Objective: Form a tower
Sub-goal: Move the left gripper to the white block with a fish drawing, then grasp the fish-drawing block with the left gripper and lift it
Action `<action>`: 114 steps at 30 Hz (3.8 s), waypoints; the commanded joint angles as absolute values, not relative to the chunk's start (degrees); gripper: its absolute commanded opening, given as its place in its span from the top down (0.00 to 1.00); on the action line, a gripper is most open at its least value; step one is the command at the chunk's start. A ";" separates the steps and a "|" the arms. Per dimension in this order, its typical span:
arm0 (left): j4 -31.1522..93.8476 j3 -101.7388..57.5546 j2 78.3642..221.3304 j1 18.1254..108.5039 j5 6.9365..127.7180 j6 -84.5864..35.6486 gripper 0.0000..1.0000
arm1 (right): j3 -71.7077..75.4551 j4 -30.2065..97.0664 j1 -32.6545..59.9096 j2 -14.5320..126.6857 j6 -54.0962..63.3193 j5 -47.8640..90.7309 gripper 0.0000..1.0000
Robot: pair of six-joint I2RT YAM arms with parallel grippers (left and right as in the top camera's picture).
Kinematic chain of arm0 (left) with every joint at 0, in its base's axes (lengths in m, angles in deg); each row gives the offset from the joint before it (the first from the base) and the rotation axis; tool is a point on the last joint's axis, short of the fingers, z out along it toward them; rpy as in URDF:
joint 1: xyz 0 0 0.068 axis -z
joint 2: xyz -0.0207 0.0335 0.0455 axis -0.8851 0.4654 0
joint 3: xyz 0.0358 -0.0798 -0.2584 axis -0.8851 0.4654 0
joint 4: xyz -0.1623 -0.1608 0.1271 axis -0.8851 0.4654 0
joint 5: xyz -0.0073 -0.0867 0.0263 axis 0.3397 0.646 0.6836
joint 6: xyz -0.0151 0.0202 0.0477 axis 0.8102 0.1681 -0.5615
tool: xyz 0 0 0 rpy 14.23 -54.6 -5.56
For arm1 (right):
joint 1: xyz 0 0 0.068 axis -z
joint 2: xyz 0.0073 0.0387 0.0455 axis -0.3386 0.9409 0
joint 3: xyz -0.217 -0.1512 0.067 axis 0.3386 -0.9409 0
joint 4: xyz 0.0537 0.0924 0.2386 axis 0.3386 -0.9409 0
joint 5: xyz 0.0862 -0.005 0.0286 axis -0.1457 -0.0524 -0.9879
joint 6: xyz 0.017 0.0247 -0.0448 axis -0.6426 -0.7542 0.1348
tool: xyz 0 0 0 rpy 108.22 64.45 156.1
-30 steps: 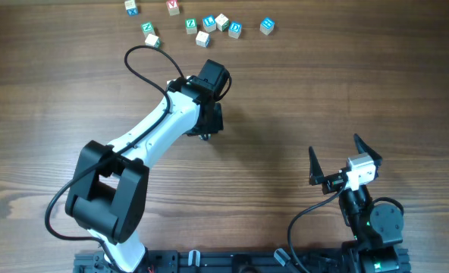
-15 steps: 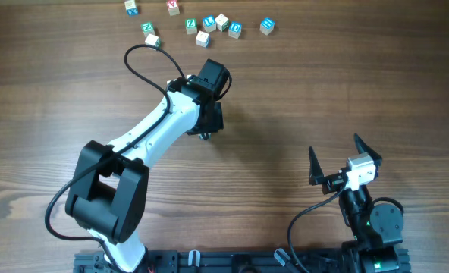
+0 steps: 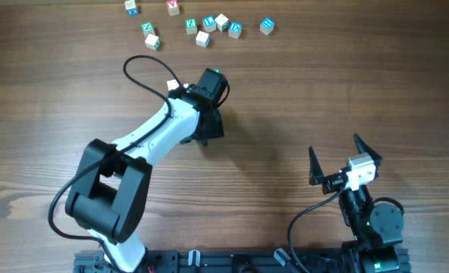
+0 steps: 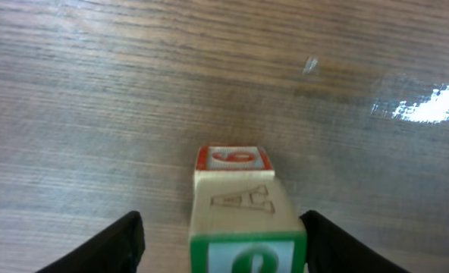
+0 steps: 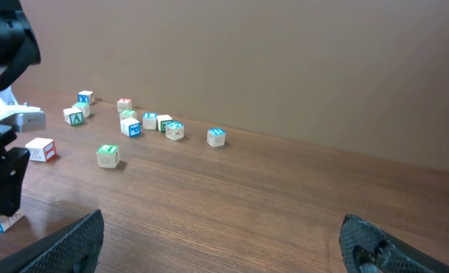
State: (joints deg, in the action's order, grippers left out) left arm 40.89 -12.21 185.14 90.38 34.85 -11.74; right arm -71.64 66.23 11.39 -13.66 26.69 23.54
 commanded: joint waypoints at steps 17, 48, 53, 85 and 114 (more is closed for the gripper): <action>35.47 -10.29 187.30 90.47 33.86 -16.76 0.65 | -71.71 66.47 11.74 -14.05 26.01 24.33 0.00; 29.26 -26.31 187.98 75.81 33.43 -21.51 0.23 | -71.71 66.44 11.74 -14.05 25.99 24.33 0.00; 28.76 -26.31 193.00 74.82 33.41 -21.53 0.21 | -71.71 66.44 11.74 -14.05 25.99 24.33 0.00; 29.81 -25.70 196.48 74.89 33.14 -21.53 0.69 | -71.71 66.44 11.74 -14.05 26.01 24.33 0.00; 34.03 -25.68 195.76 74.89 37.06 -21.53 0.48 | -71.71 66.44 11.74 -14.05 25.99 24.33 0.00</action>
State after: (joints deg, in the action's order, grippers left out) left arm 34.22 -25.74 197.33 74.95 36.84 -21.22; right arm -71.64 66.23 11.39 -13.66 26.69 23.54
